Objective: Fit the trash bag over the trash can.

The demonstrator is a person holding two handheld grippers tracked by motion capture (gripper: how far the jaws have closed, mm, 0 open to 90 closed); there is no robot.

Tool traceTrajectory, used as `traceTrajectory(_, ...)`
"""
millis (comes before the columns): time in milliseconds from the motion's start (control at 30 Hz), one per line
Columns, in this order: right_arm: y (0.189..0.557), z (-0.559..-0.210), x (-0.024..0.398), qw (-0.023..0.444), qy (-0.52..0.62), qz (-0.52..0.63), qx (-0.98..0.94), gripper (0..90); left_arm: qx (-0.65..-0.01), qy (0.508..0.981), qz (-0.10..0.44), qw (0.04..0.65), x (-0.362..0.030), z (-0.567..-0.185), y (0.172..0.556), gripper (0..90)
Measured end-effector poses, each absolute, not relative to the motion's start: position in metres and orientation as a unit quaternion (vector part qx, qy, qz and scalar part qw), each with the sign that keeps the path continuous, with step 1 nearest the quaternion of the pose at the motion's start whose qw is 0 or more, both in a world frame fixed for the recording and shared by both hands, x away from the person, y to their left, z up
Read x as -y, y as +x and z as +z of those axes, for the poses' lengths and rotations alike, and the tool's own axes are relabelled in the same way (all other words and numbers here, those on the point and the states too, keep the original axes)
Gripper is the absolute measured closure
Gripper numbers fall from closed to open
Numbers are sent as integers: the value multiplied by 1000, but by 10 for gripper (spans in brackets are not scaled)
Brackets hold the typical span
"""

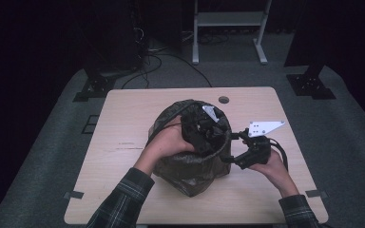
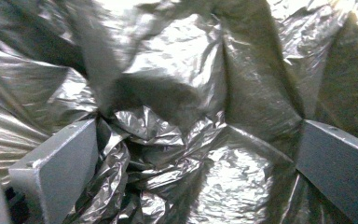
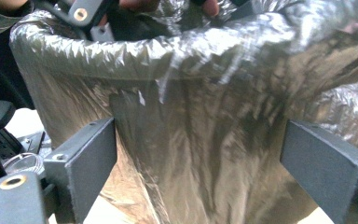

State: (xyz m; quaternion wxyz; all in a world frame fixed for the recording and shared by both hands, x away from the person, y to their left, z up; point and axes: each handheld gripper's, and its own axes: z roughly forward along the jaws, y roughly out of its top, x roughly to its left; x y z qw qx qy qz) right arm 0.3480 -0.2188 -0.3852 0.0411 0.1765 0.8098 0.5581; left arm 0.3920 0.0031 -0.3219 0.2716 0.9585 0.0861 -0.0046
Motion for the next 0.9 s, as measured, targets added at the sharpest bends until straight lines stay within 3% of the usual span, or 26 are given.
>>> traceTrajectory(900, 348, -384, 231, 45, 183, 564, -804, 96, -133, 958, 26, 253, -3, -330, 446, 0)
